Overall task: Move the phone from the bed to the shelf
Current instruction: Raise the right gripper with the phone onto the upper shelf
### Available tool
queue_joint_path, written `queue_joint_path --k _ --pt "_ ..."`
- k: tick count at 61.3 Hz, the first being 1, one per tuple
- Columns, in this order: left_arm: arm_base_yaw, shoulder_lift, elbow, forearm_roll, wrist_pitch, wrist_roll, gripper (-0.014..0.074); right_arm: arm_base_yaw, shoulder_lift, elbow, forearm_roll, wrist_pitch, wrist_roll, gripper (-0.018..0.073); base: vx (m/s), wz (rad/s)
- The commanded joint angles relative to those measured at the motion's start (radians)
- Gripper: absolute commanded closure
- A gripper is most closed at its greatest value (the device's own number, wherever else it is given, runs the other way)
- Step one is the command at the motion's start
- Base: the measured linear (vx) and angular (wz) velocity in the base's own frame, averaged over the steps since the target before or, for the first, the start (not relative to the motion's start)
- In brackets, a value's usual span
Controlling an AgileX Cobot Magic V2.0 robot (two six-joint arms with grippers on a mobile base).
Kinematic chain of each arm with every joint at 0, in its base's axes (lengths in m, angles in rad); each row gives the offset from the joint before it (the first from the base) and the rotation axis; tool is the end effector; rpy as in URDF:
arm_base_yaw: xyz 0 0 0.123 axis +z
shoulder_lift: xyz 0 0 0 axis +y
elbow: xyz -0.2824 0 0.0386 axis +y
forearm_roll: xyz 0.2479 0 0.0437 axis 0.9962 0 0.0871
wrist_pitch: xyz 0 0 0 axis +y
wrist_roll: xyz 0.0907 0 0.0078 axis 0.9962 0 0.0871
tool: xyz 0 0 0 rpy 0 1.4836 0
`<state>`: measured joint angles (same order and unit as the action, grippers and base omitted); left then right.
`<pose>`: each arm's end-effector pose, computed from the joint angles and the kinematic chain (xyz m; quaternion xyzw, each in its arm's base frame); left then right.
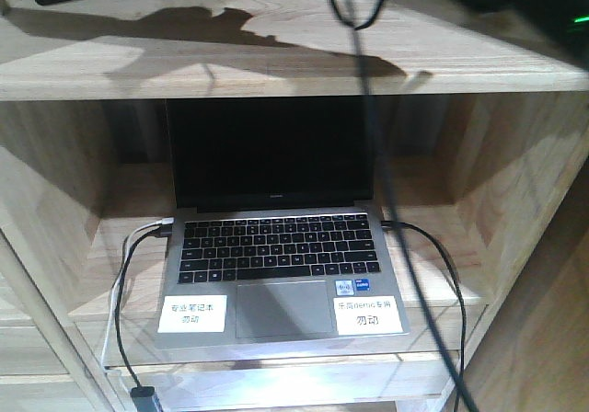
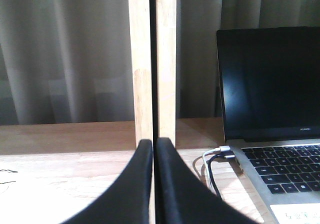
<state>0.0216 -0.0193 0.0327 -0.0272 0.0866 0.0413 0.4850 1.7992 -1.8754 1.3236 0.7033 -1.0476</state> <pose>0.0564 0.0010 0.1952 -0.0018 0.7116 0.0117 0.7025 0.3415 0.2446 0.4488 -0.3233 0.6415 0.4462 0.5337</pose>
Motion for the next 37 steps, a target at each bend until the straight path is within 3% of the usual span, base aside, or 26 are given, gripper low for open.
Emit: queue_joint_path --k 1,37 --pt "-0.005 -0.006 -0.025 -0.010 -0.071 -0.009 0.0595 0.014 -0.015 -0.047 0.075 -0.097 -0.024 0.0561 0.00 0.00" --pt "-0.005 -0.006 -0.025 -0.010 -0.071 -0.009 0.0595 0.012 0.121 -0.046 0.079 -0.184 -0.033 0.0529 0.00 0.00"
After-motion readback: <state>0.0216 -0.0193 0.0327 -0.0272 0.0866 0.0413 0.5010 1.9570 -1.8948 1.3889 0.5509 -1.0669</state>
